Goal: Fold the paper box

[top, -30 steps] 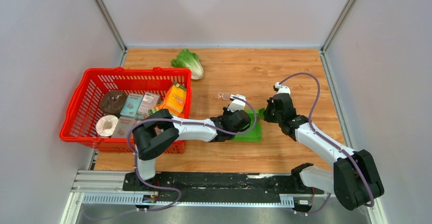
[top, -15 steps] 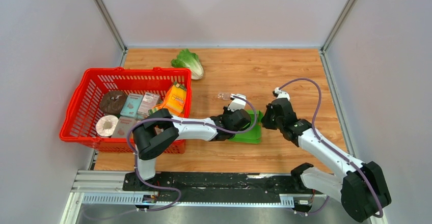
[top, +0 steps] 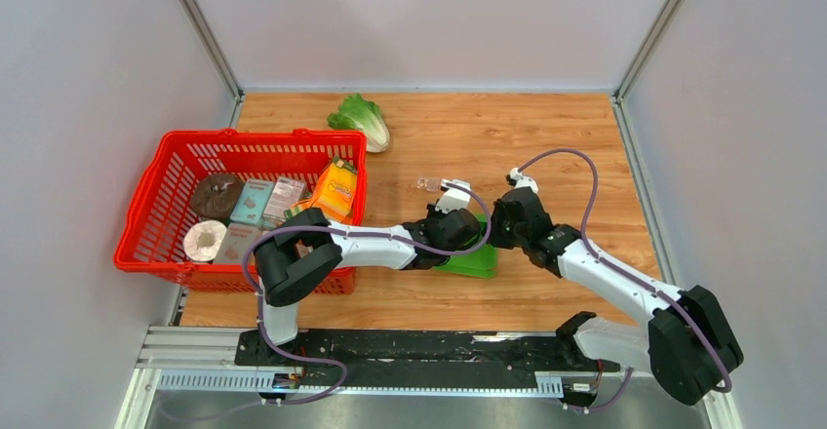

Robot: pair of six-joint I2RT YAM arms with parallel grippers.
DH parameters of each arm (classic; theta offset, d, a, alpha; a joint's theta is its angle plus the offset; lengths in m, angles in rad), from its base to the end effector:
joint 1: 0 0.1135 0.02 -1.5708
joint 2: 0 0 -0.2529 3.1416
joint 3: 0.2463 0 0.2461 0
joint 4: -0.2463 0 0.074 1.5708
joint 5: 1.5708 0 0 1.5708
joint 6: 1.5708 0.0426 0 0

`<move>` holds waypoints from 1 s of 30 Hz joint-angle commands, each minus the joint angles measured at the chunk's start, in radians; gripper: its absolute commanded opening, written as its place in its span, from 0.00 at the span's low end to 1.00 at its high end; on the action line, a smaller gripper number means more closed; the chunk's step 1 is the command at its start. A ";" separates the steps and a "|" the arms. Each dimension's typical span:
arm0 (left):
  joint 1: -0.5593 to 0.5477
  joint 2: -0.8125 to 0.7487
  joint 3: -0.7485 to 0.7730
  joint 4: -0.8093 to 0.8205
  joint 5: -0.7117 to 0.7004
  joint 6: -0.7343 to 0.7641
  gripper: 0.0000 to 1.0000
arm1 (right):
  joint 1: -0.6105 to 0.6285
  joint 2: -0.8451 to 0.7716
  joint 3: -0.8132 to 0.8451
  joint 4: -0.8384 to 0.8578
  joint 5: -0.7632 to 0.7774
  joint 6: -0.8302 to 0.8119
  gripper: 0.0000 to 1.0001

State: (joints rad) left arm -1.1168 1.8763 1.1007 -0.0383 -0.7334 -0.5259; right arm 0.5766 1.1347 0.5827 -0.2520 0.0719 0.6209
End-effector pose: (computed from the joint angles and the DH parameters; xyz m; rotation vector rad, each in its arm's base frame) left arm 0.1927 -0.3299 0.1536 0.3072 2.1198 -0.0623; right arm 0.1934 0.1221 0.1848 0.0890 2.4255 0.4796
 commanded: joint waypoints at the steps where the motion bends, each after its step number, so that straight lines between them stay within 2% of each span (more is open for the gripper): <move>1: -0.005 0.011 -0.010 -0.051 0.066 0.024 0.00 | 0.016 0.014 0.077 -0.010 0.022 -0.016 0.07; 2: -0.005 0.009 -0.015 -0.049 0.065 0.023 0.00 | 0.017 0.007 0.088 -0.041 0.047 -0.023 0.13; 4: -0.006 0.009 -0.019 -0.048 0.060 0.021 0.00 | 0.016 -0.031 0.100 -0.124 0.058 -0.049 0.16; 8: -0.005 0.009 -0.022 -0.043 0.060 0.027 0.00 | 0.014 -0.128 0.108 -0.266 0.104 -0.058 0.43; 11: -0.005 0.006 -0.027 -0.037 0.054 0.033 0.00 | 0.011 -0.186 0.086 -0.332 0.205 -0.046 0.50; 15: -0.006 0.004 -0.033 -0.035 0.040 0.041 0.00 | -0.029 -0.201 0.040 -0.299 0.276 -0.064 0.50; 20: -0.006 0.004 -0.039 -0.034 0.040 0.037 0.00 | -0.043 -0.069 0.098 -0.271 0.172 -0.171 0.48; 24: -0.005 0.003 -0.038 -0.034 0.043 0.037 0.00 | -0.021 0.029 0.100 -0.126 0.100 -0.248 0.42; 30: -0.006 -0.011 -0.041 -0.037 0.034 0.044 0.00 | 0.023 0.045 0.020 0.118 0.146 -0.279 0.40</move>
State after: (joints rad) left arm -1.1175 1.8755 1.0912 -0.0143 -0.7341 -0.5133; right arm 0.5766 1.1805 0.6365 -0.3653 0.1936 0.3962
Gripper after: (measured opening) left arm 0.111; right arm 0.402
